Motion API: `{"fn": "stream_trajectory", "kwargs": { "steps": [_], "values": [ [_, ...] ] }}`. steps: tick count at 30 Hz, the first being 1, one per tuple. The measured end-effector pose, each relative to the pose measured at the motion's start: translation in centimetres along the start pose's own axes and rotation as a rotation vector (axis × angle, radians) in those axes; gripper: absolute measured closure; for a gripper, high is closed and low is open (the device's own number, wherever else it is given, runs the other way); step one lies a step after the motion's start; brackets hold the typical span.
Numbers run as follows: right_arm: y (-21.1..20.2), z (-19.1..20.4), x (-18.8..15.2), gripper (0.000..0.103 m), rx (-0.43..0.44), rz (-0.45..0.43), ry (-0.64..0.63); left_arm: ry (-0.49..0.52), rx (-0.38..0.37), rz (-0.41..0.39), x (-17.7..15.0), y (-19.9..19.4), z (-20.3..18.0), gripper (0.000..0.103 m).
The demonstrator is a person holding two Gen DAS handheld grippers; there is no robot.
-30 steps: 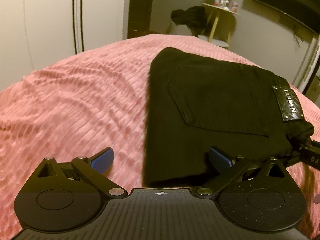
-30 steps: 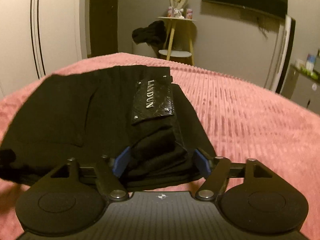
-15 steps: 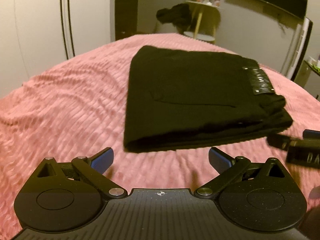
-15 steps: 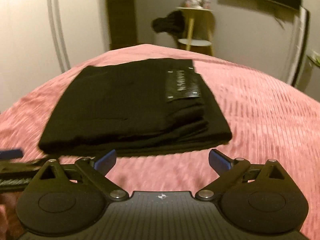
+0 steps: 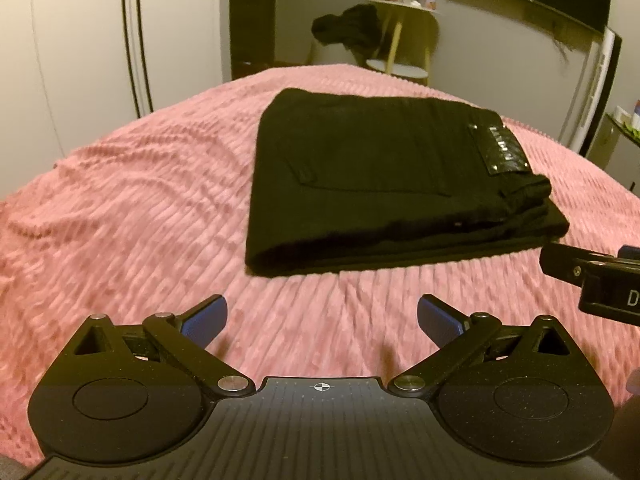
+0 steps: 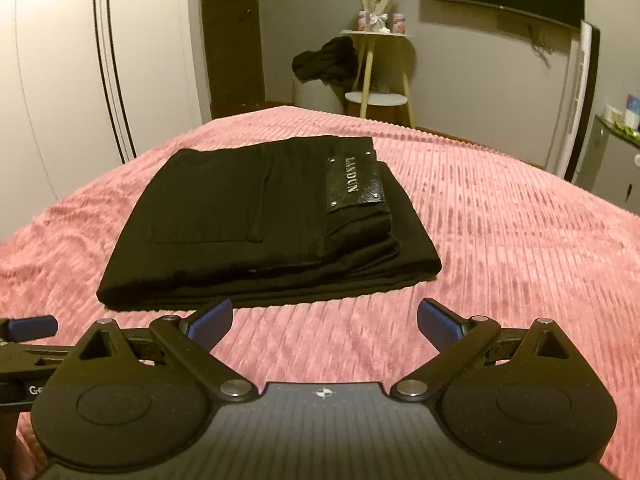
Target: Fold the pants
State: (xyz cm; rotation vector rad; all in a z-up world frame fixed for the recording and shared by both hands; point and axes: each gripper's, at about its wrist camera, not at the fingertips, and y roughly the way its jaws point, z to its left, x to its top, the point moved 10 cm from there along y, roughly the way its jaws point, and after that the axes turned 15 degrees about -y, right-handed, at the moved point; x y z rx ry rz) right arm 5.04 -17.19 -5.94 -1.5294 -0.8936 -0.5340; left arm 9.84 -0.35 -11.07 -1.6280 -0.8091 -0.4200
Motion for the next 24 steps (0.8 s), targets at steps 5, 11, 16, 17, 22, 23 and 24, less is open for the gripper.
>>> {"fn": "stream_trajectory", "kwargs": {
  "steps": [5,11,16,17,22,23,24],
  "values": [
    [0.5,0.5,-0.2,0.004,-0.011,0.028,-0.036,-0.046,-0.005,0.011,0.2,0.0,0.8,0.000],
    [1.0,1.3,-0.6,0.004,-0.019,0.059,-0.081,-0.092,-0.009,0.020,0.4,0.1,1.5,0.000],
    [1.2,1.4,-0.8,0.004,-0.018,0.070,-0.090,-0.096,-0.004,0.018,0.5,0.2,1.6,0.000],
    [1.3,1.4,-0.8,0.004,-0.019,0.073,-0.090,-0.093,-0.001,0.017,0.4,0.2,1.6,0.000],
    [1.5,1.4,-1.0,0.004,-0.017,0.082,-0.093,-0.085,-0.005,0.014,0.5,0.3,1.5,0.000],
    [1.5,1.4,-1.0,0.004,-0.016,0.083,-0.093,-0.084,-0.004,0.014,0.5,0.3,1.5,0.000],
    [1.5,1.4,-1.0,0.004,-0.016,0.084,-0.093,-0.083,-0.003,0.015,0.4,0.3,1.4,0.000]
  ]
}}
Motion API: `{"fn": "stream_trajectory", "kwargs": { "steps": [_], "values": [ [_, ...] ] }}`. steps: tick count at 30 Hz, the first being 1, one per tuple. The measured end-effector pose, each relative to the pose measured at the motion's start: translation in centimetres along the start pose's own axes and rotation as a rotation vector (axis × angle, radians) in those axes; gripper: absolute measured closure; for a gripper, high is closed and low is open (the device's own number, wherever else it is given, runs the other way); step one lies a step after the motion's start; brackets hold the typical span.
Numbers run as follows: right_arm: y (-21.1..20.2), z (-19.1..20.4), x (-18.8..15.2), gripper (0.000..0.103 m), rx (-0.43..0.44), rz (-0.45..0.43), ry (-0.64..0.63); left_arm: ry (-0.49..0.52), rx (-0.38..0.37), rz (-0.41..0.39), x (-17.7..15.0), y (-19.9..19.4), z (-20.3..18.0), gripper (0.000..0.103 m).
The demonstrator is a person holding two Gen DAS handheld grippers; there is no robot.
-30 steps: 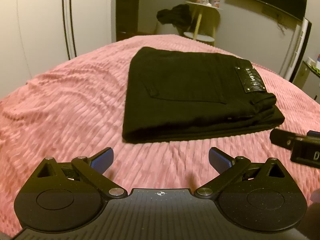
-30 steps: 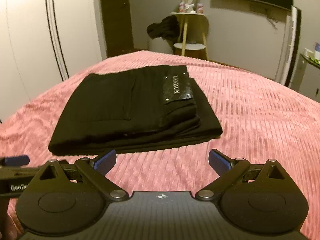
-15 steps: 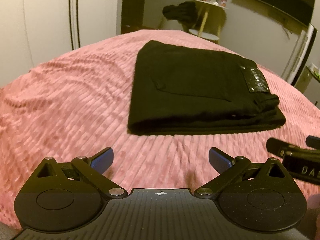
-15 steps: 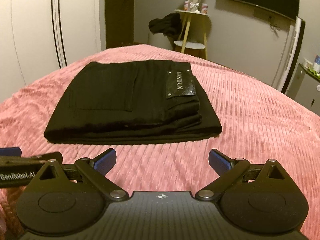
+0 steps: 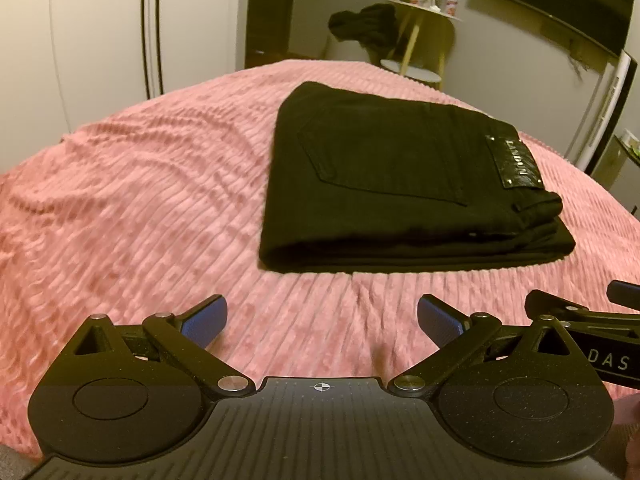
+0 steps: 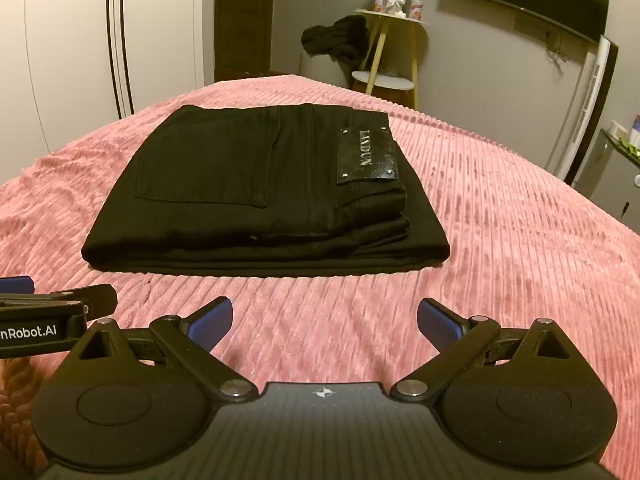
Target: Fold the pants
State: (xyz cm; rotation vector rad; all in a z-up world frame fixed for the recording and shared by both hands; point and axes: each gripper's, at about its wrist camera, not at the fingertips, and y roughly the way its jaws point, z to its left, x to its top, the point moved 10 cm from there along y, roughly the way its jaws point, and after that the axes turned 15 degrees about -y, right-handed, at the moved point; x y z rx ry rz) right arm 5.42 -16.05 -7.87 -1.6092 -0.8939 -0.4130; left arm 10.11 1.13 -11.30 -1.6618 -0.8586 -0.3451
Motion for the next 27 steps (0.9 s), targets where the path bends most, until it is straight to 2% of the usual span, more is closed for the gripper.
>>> {"fn": "stream_trajectory", "kwargs": {
  "steps": [27],
  "values": [
    [0.09,0.08,-0.28,0.004,0.009,0.014,-0.003,0.022,0.003,-0.006,-0.12,-0.22,-0.40,0.000]
  ]
}}
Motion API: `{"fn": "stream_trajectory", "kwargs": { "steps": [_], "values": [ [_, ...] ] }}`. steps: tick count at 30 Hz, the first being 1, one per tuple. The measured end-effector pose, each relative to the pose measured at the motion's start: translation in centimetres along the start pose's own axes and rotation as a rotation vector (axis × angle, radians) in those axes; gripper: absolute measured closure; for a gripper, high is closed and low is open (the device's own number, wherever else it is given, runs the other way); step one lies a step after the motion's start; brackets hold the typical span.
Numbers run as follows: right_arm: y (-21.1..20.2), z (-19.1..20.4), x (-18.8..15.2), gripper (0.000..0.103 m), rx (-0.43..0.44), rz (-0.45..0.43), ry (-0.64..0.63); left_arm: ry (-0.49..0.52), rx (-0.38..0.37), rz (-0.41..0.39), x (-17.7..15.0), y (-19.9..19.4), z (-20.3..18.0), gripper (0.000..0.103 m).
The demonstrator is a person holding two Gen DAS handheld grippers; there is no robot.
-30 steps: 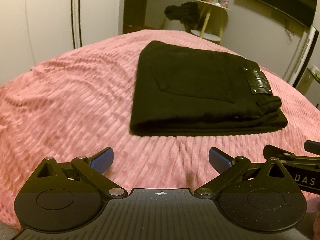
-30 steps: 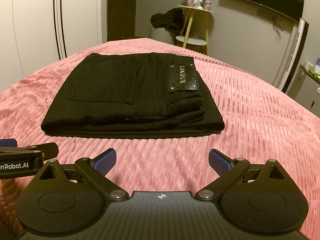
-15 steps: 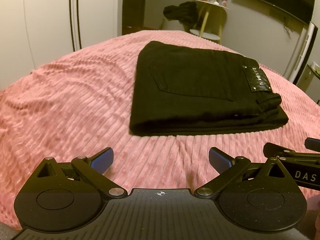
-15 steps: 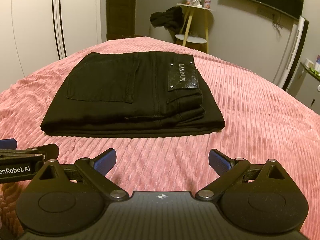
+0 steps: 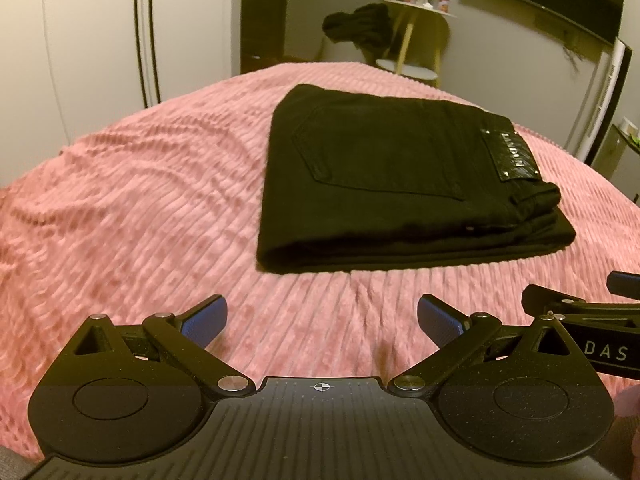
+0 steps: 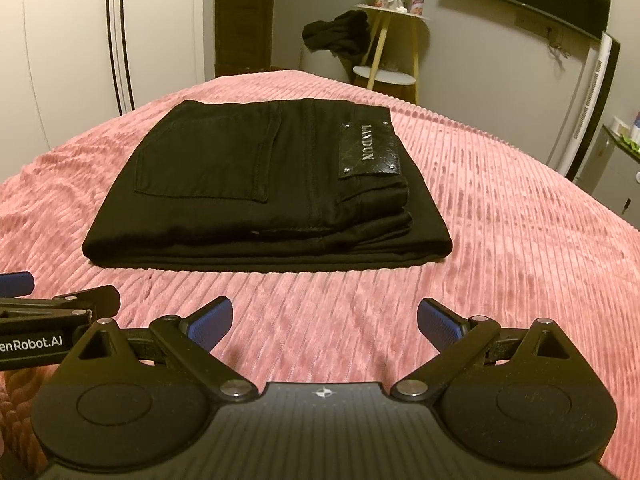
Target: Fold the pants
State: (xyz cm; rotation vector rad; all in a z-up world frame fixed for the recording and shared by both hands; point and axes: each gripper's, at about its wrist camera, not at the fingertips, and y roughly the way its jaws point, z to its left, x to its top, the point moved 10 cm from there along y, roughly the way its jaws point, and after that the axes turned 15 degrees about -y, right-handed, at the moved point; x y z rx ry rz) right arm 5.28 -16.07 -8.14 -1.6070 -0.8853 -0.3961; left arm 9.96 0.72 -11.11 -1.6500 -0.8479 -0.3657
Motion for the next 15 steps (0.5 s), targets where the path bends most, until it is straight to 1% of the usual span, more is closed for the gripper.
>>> {"fn": "stream_trajectory", "kwargs": {
  "steps": [15],
  "values": [
    [0.03,0.08,-0.01,0.004,0.000,0.002,-0.002,0.006,0.002,-0.003,-0.03,-0.13,-0.11,0.000]
  ]
}}
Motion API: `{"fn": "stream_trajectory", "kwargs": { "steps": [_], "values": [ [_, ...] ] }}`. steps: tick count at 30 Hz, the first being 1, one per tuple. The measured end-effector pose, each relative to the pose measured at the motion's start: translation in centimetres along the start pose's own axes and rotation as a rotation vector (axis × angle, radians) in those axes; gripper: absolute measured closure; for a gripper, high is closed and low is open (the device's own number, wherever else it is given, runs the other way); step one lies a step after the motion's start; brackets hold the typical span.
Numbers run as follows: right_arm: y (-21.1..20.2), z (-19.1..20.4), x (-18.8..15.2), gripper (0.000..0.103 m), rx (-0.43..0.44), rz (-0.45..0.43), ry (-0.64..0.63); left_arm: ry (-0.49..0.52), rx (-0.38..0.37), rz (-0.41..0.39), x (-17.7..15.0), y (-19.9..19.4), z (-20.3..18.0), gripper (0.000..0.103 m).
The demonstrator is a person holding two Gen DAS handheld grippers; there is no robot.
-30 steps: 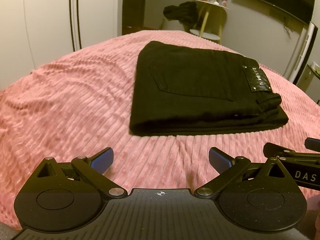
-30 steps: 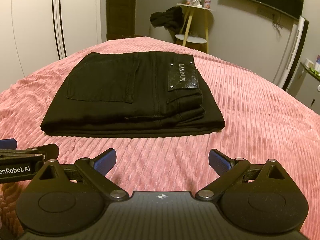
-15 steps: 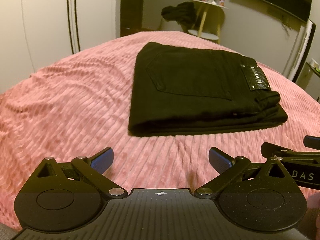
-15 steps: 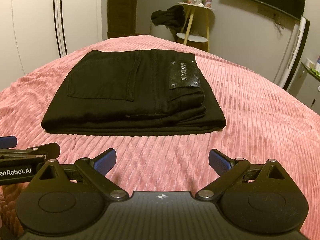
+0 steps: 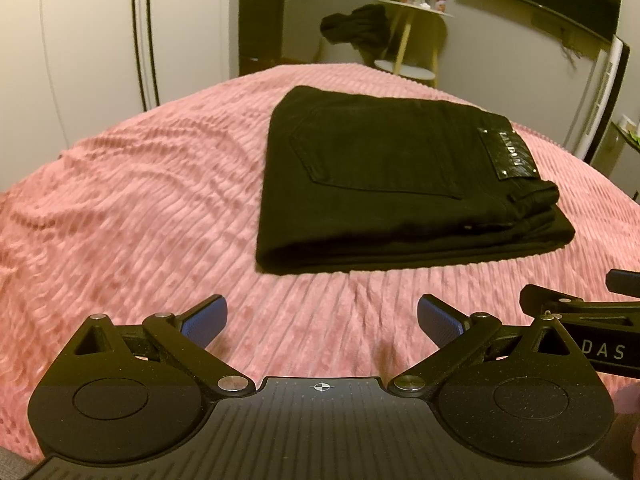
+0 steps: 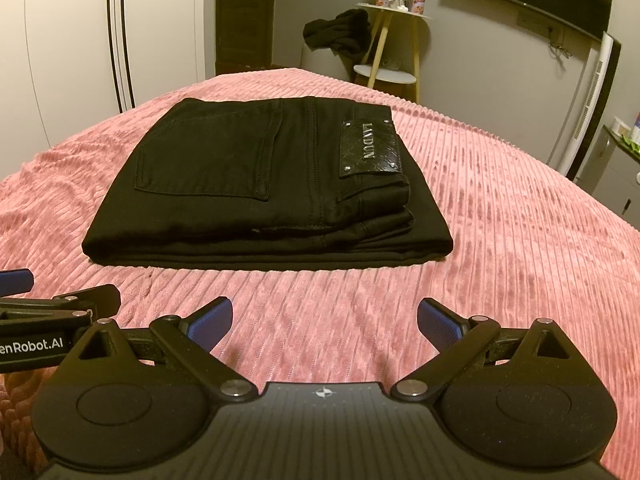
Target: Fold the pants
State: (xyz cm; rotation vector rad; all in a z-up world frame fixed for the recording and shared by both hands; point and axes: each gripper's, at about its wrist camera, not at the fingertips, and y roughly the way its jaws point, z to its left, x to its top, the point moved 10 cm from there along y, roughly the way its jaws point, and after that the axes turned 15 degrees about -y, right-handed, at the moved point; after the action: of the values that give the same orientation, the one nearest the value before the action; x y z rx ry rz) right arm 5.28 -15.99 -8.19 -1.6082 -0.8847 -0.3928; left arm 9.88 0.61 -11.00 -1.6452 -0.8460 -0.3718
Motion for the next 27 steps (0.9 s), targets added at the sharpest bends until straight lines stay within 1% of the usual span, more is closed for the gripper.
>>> {"fn": "stream_trajectory", "kwargs": {
  "steps": [27],
  "values": [
    [0.00,0.01,-0.03,0.004,0.000,0.001,-0.001,0.030,-0.004,-0.027,0.19,-0.28,-0.27,0.000]
  ]
}}
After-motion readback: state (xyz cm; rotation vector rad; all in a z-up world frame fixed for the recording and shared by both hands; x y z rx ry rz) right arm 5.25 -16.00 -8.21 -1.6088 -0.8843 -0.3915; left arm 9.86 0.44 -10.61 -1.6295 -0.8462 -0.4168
